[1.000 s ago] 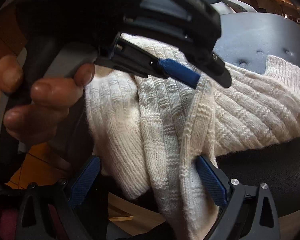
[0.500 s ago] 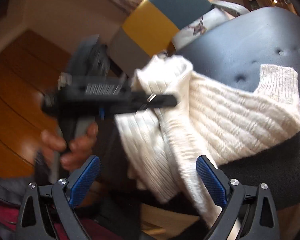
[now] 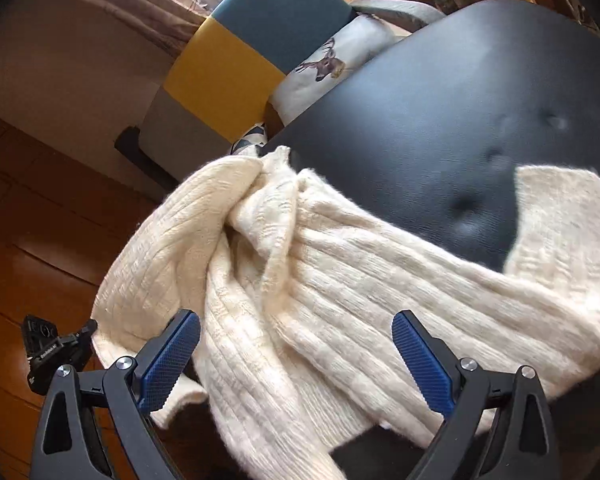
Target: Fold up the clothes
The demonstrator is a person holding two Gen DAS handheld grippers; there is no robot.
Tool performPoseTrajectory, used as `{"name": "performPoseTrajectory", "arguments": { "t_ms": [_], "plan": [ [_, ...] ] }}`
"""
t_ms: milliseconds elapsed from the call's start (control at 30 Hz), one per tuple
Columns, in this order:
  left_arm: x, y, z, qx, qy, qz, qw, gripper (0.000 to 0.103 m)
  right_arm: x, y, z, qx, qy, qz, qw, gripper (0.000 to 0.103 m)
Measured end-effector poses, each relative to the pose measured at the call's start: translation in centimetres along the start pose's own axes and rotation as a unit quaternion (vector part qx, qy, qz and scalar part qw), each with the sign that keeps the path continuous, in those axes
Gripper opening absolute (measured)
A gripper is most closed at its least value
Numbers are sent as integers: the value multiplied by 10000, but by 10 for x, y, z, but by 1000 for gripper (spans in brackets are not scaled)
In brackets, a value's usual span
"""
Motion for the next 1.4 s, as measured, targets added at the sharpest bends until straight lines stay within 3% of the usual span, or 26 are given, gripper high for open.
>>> {"name": "performPoseTrajectory", "arguments": {
  "t_ms": [133,233,300,400,533,600,700,767,900,1033,1100,1200,1233,1267,1333,1400],
  "plan": [
    [-14,60,29,327,244,-674,9969,6,-45,35,-23,463,36,503,9977,99],
    [-29,88,47,598,362,-874,9937,6,-78,51,-35,781,221,1018,9915,99],
    [-34,101,58,709,412,-1158,9899,7,-100,53,-39,1093,369,1807,9767,98],
    [-40,103,62,714,267,-1246,9893,7,-131,41,-37,1563,688,2905,9415,76],
    [-28,91,54,483,-88,-1382,9892,7,-124,26,-48,1575,238,3433,9256,71],
    [-21,87,50,413,-224,-1327,9900,11,-118,14,-54,1314,277,3407,9305,71],
    [-14,98,52,552,-201,-1323,9895,23,-102,1,-59,1194,330,3524,9276,73],
    [-7,112,61,761,-96,-1313,9884,30,-89,-4,-62,950,320,3264,9399,73],
    [9,138,99,1324,121,-1038,9857,31,-47,14,-56,859,-95,2624,9611,74],
    [5,132,133,1416,244,-726,9870,38,-32,44,-20,1047,37,1716,9796,75],
    [-6,123,141,1372,334,-557,9884,48,-32,56,2,1244,164,1419,9819,74],
    [-26,111,142,1331,371,-441,9894,51,-37,64,33,1461,332,1290,9803,74],
    [-31,107,140,1197,353,-636,9901,50,-42,64,40,1471,382,1292,9799,75],
    [-36,104,138,1060,334,-834,9903,41,-46,62,45,1439,439,1292,9801,75],
    [-43,99,132,837,376,-1119,9895,7,-50,55,53,1337,568,1295,9809,75],
    [-27,100,115,891,154,-962,9913,7,-61,43,57,1177,755,1458,9794,75]
  ]
}}
Point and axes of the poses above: each gripper's, at about its wrist camera, not at the fingertips, and x roughly against the way its jaws point, y to its left, z to its underside, the point moved 5 cm from there along -x, roughly the way its jaws point
